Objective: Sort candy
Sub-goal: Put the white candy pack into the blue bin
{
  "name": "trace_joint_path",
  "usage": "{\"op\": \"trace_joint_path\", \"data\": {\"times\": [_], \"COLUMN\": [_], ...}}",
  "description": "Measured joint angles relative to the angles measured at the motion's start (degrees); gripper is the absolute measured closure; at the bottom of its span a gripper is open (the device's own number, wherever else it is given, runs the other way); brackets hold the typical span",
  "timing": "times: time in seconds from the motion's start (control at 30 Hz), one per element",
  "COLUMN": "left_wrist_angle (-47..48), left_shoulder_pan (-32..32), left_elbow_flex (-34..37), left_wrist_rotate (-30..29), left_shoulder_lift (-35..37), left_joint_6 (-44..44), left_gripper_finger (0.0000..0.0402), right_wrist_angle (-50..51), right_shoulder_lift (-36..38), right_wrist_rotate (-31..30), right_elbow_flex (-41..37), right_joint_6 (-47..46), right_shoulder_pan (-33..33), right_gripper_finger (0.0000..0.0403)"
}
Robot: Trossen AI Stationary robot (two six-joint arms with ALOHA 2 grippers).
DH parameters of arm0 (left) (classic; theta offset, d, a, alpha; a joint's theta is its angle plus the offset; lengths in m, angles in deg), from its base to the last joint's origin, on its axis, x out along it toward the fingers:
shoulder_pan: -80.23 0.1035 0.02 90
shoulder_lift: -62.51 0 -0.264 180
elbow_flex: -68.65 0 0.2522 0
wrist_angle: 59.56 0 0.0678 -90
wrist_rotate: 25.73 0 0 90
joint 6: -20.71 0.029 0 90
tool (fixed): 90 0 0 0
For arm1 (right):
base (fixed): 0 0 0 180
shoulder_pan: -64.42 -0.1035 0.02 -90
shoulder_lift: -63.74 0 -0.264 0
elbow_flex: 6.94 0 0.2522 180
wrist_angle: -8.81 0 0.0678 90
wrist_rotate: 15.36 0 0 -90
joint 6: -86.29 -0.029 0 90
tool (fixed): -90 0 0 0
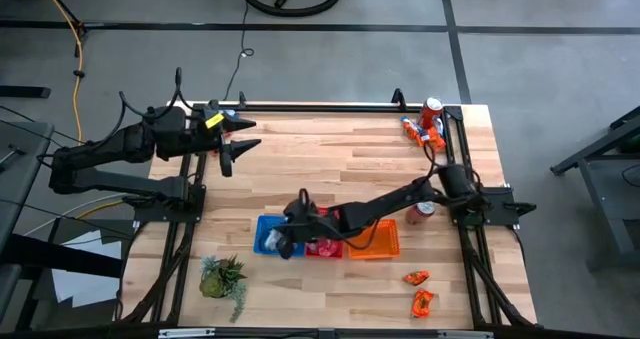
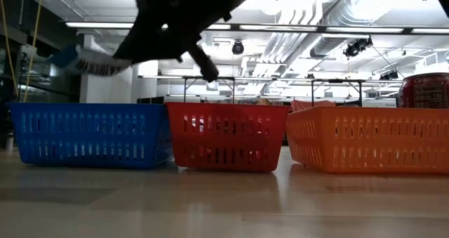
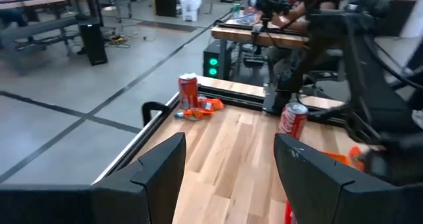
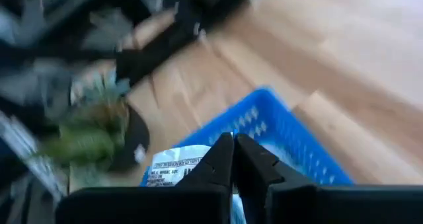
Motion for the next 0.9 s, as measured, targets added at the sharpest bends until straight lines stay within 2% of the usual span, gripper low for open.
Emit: {"op": "trace_joint_path", "data": {"times": [0.07,0.17,0.37,0.47,0.53,0.63,0.73,0.83,0.9], "left_wrist_angle": [0.08,-0.09,-0.10,-0.29,-1.44,-5.63,-9.40,-6.03,1.42], "left_shoulder_pan": [0.02,0.02,0.02,0.01,-0.01,-0.67,-2.39,-3.72,-3.67], "left_elbow_flex": [0.02,0.00,0.00,0.00,0.00,0.00,-0.08,-2.31,-6.00], "left_wrist_rotate": [-1.42,-3.47,-5.74,-6.77,-6.87,-7.00,-6.96,-8.59,-12.08], "left_shoulder_lift": [-0.45,-1.37,-4.83,-7.34,-9.07,-11.95,-15.40,-19.31,-22.33], "left_joint_6": [-1.10,-3.69,-11.33,-14.39,-16.34,-18.39,-17.34,-17.60,-19.59], "left_gripper_finger": [0.0183,0.0183,0.0183,0.0183,0.0183,0.0183,0.0183,0.0183,0.0183], "right_wrist_angle": [2.52,5.65,18.04,21.74,24.36,26.55,26.43,24.26,20.69], "right_shoulder_lift": [-0.94,-1.03,3.39,6.77,10.12,18.35,29.40,41.59,48.91], "right_wrist_rotate": [3.95,6.67,8.55,13.36,15.51,15.81,15.62,14.34,14.15], "right_elbow_flex": [1.21,1.71,1.71,1.12,-0.49,-7.95,-20.07,-32.07,-38.68], "right_joint_6": [1.30,6.29,26.71,36.43,39.52,42.72,41.58,35.55,30.58], "right_shoulder_pan": [0.37,0.80,1.73,3.13,4.57,6.53,8.51,9.87,10.03], "right_gripper_finger": [0.0372,0.0318,0.0198,0.0160,0.0149,0.0147,0.0147,0.0147,0.0147]}}
